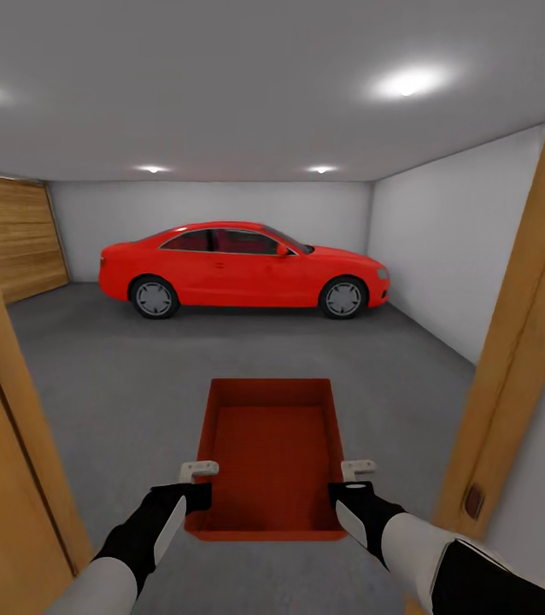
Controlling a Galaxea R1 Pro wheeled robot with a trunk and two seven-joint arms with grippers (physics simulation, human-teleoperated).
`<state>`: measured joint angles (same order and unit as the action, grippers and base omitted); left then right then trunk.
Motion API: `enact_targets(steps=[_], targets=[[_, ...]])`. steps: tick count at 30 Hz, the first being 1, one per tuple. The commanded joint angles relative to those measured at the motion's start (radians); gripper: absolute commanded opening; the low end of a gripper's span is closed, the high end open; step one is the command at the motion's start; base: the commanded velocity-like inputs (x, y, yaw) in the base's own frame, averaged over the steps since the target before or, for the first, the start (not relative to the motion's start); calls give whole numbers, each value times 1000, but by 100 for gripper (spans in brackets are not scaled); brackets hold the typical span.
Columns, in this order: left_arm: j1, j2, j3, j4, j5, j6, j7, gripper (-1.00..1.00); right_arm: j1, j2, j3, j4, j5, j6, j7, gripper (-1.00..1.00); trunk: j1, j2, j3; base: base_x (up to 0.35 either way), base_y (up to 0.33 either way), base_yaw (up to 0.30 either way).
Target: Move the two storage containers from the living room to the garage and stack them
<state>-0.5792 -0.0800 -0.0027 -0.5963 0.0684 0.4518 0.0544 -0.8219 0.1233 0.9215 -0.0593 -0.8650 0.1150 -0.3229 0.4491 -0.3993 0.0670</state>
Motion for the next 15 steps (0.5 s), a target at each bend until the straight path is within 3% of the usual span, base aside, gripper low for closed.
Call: enact_targets(steps=[1, 15], targets=[[1, 0, -59, 1, -36, 4, 10, -100, -6, -1, -4, -1, 9, 6, -28, -100, 1, -1, -1, 321, 0, 0], [1, 1, -59, 1, -36, 4, 10, -100, -6, -1, -4, -1, 9, 6, -28, -100, 1, -1, -1, 321, 0, 0]])
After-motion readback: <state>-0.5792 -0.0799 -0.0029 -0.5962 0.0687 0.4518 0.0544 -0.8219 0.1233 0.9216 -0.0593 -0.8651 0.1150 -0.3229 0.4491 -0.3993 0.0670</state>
